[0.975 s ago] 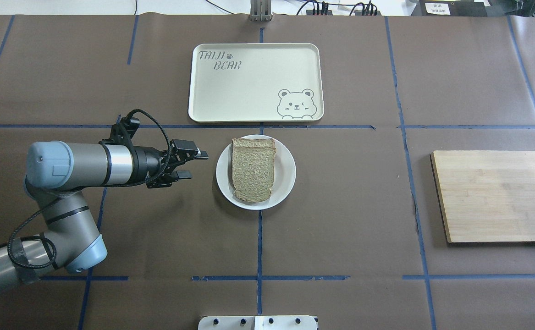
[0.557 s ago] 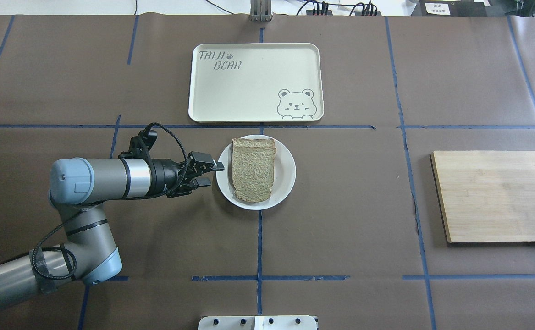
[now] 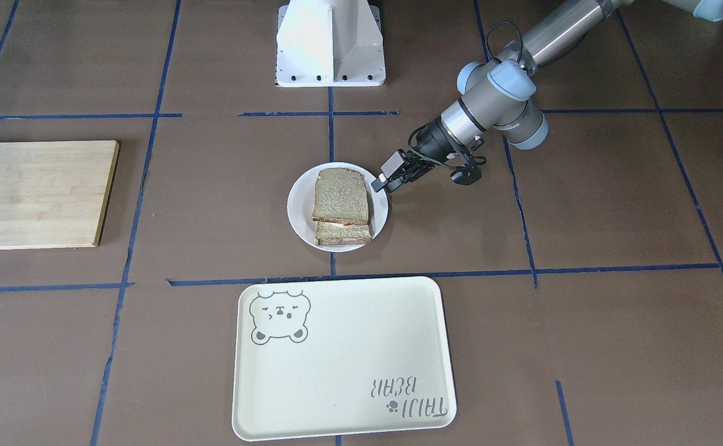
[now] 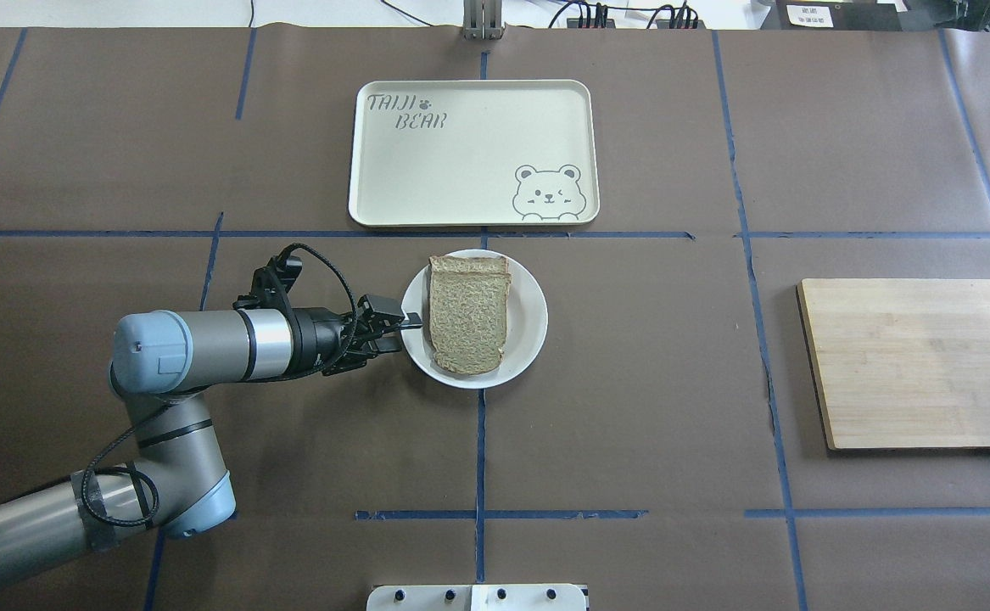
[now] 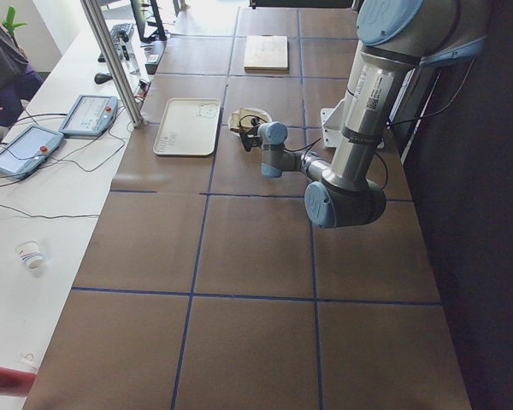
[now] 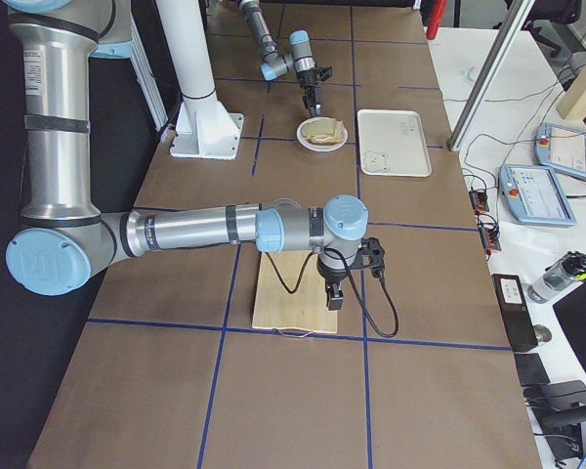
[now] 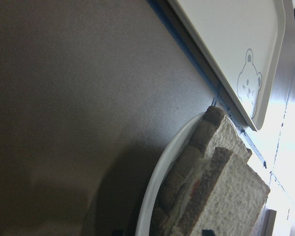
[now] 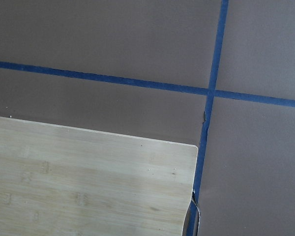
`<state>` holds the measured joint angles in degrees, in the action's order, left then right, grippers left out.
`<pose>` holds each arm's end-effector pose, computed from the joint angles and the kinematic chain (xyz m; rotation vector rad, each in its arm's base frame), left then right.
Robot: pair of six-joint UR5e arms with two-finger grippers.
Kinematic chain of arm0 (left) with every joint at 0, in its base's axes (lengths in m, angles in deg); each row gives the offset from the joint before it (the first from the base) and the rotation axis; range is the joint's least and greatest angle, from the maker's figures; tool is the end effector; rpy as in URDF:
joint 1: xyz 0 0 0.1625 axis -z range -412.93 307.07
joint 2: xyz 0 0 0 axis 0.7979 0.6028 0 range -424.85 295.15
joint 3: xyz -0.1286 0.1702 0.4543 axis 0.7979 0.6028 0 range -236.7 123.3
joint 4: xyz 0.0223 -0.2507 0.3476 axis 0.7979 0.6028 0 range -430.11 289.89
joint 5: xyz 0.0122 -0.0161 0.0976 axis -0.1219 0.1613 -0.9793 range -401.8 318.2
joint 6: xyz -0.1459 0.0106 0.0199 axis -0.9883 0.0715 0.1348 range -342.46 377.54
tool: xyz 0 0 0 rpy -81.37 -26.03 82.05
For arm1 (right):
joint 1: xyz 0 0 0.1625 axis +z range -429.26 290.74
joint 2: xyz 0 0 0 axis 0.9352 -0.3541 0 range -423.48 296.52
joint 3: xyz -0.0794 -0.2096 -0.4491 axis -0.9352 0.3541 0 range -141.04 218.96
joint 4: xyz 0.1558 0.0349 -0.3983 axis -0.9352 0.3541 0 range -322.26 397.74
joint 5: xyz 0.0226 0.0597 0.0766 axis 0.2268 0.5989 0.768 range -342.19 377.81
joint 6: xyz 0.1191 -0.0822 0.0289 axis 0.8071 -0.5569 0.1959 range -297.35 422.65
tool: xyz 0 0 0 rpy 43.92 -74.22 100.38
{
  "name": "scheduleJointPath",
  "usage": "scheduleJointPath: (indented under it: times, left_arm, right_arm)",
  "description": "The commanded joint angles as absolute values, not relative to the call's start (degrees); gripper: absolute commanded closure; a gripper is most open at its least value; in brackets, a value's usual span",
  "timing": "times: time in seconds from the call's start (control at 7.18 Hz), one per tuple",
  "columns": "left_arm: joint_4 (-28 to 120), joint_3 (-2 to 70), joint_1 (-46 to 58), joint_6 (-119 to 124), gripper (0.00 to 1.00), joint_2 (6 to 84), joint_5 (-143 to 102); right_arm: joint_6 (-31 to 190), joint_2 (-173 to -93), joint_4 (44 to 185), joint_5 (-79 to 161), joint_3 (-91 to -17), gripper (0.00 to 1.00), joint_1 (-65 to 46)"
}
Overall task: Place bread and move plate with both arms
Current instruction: 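Move the left gripper to the plate rim and grip the plate edge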
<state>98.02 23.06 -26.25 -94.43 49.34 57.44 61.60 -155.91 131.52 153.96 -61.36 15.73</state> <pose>0.6151 -0.4317 0.4171 -0.0598 1.6311 -0.5265 -0.0159 -0.4899 0.7029 0.0400 -0.8074 -0.1286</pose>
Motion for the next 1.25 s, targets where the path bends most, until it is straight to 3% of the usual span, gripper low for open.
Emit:
scheduleJointPath:
  times: [0.0, 0.42, 0.84, 0.97, 1.11]
  left_arm:
    - [98.03, 21.17, -26.39, -94.43, 0.43, 50.55, 57.42]
    - [97.94, 20.55, -26.39, -94.52, 0.6, 51.25, 57.42]
    - [97.94, 19.23, -26.39, -94.44, 0.61, 52.3, 57.42]
    - [98.02, 19.32, -26.39, -94.52, 0.69, 52.48, 57.42]
    - [98.03, 19.5, -26.3, -95.48, 0.85, 52.39, 57.42]
  right_arm:
    - [61.59, -155.94, 131.52, 153.96, -61.32, 0.0, 15.73]
    - [61.33, -155.85, 131.52, 153.87, -61.32, 0.0, 15.73]
    - [61.33, -155.85, 131.52, 153.87, -60.88, 0.0, 15.73]
    - [61.33, -155.85, 131.52, 153.78, -60.97, 0.0, 15.73]
    - [61.33, -155.85, 131.52, 153.78, -60.88, 0.0, 15.73]
